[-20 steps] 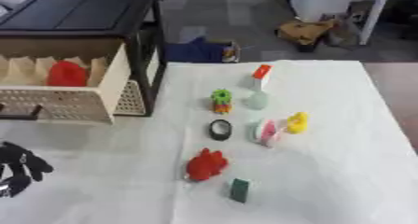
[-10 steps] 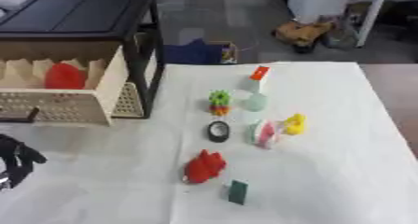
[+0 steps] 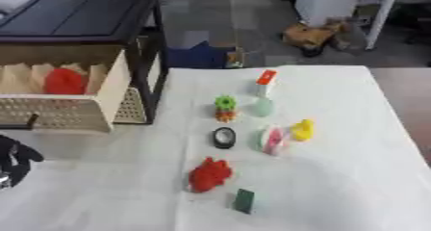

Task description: Pick up objects from table and place into drawer.

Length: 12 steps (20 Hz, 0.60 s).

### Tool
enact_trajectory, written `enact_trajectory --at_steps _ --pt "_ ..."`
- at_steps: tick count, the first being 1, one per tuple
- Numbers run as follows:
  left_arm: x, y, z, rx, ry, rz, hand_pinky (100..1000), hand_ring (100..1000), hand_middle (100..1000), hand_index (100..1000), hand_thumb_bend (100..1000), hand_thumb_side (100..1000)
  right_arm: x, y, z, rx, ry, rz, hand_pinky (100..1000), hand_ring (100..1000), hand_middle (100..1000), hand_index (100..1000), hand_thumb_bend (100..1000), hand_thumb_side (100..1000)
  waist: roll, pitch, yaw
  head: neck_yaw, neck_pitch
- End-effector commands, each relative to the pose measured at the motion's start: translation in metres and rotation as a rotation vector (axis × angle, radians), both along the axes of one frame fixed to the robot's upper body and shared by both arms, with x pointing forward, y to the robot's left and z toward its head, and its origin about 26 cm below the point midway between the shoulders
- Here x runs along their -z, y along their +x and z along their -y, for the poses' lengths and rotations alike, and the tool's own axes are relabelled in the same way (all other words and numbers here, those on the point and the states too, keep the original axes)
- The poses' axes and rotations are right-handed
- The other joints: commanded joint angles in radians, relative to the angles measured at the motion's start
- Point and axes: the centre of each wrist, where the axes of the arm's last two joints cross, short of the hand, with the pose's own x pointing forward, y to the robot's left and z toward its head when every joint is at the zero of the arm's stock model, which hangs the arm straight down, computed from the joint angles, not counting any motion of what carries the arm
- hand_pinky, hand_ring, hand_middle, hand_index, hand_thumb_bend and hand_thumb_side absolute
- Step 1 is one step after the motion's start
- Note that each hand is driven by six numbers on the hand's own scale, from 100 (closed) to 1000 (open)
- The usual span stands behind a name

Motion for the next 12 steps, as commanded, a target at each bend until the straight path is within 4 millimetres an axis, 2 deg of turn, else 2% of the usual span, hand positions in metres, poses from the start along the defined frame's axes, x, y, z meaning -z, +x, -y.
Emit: enact_trajectory --at_steps 1,12 --pt "-0.0131 -0.0022 -0.0004 -0.021 0.012 0.047 459 668 694 880 100 1000 -0.0092 -0.001 0.0003 -0.007 -0.026 0.024 659 661 624 819 100 1000 0.0 -0.011 -0.001 0.001 -0.014" --pt "-0.0188 0.0021 0.0015 -0.07 0.027 0.095 457 665 675 850 100 1000 -0.008 -0.0013 0.0002 -0.009 -0.023 0.026 661 660 623 820 100 1000 0.002 -0.008 -0.009 0.003 -0.021"
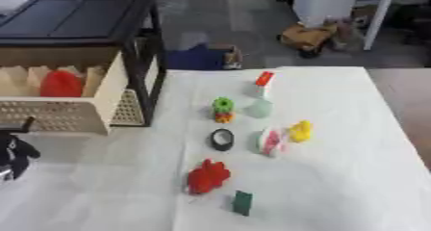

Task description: Pick up objects from table and place into drawer.

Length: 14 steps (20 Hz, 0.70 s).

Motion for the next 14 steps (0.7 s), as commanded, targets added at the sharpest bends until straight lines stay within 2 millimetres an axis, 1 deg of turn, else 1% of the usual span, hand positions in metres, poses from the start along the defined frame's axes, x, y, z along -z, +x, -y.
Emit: enact_trajectory --at_steps 1,11,14 --pt "-0.011 0.001 -0.004 -0.026 0.018 0.053 457 665 675 849 100 1000 -0.008 -0.001 0.0 -0.005 -0.021 0.024 661 660 623 820 100 1000 0.0 -0.011 -0.002 0.003 -0.013" --pt "-0.011 0.013 -0.01 -0.073 0.029 0.091 464 680 682 847 100 1000 -0.007 -0.002 0.0 -0.002 -0.017 0.026 660 657 621 820 100 1000 0.001 -0.009 -0.006 0.006 -0.012" --pt "-0.01 0.017 -0.011 -0.082 0.032 0.094 485 723 726 866 100 1000 -0.007 -0.002 0.0 -0.001 -0.016 0.028 660 657 621 820 100 1000 0.0 -0.008 -0.008 0.008 -0.012"
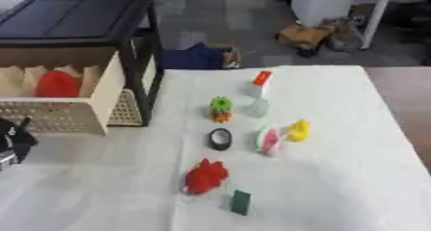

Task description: Pick up objects from table and place into drawer.

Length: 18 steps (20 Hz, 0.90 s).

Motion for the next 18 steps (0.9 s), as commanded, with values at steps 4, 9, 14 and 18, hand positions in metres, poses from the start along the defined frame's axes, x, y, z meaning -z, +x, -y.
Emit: enact_trajectory --at_steps 4,9,14,18 --pt "-0.011 0.004 -0.003 -0.001 0.009 0.044 504 760 765 892 100 1000 -0.008 -0.001 0.001 -0.001 -0.02 0.027 661 656 621 819 100 1000 -0.002 -0.011 -0.003 0.006 -0.015" --pt "-0.011 0.009 -0.002 0.002 0.01 0.057 527 780 790 911 100 1000 -0.007 -0.002 0.0 0.001 -0.017 0.025 660 655 621 819 100 1000 -0.002 -0.01 -0.005 0.008 -0.018" --pt "-0.01 0.014 -0.004 -0.012 0.017 0.06 574 814 849 940 100 1000 -0.007 -0.002 0.0 0.002 -0.015 0.027 660 655 621 819 100 1000 -0.002 -0.008 -0.009 0.009 -0.021" --pt "-0.009 0.018 -0.006 -0.022 0.019 0.057 602 828 862 941 100 1000 -0.007 -0.002 0.0 0.002 -0.014 0.027 660 655 620 819 100 1000 -0.003 -0.008 -0.009 0.01 -0.024"
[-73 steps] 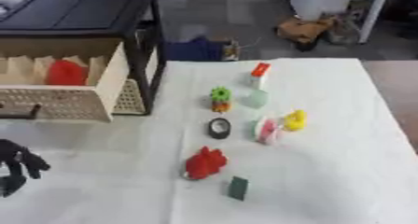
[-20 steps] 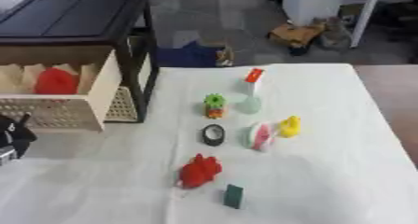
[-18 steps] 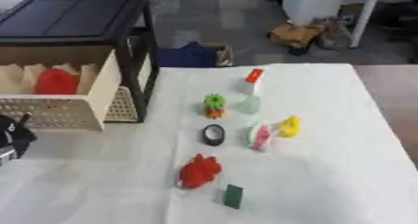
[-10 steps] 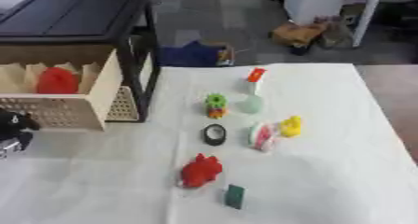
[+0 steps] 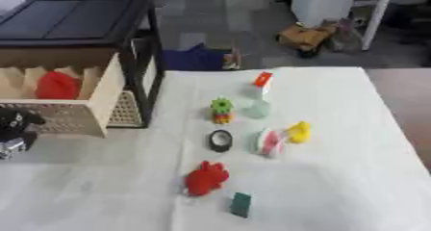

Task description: Pick up objects from table and place into drawer.

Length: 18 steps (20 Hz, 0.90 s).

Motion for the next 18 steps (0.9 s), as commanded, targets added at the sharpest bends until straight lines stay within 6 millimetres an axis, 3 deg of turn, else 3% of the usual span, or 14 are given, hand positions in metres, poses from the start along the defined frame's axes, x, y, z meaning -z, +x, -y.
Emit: enact_trajectory --at_steps 1,7,18 --pt "-0.007 0.003 -0.004 -0.018 0.016 0.021 612 833 865 941 100 1000 -0.008 -0.002 0.001 0.002 -0.019 0.025 660 655 620 819 100 1000 -0.003 -0.01 -0.002 0.005 -0.016" --pt "-0.006 0.008 -0.005 -0.022 0.003 0.034 668 862 900 939 100 1000 -0.007 -0.002 0.001 0.005 -0.015 0.025 659 654 620 819 100 1000 -0.005 -0.009 -0.004 0.007 -0.023" --pt "-0.006 0.017 -0.002 -0.001 -0.024 0.066 669 859 905 962 100 1000 -0.007 -0.002 0.001 0.011 -0.011 0.027 659 649 619 819 100 1000 -0.007 -0.007 -0.008 0.009 -0.029"
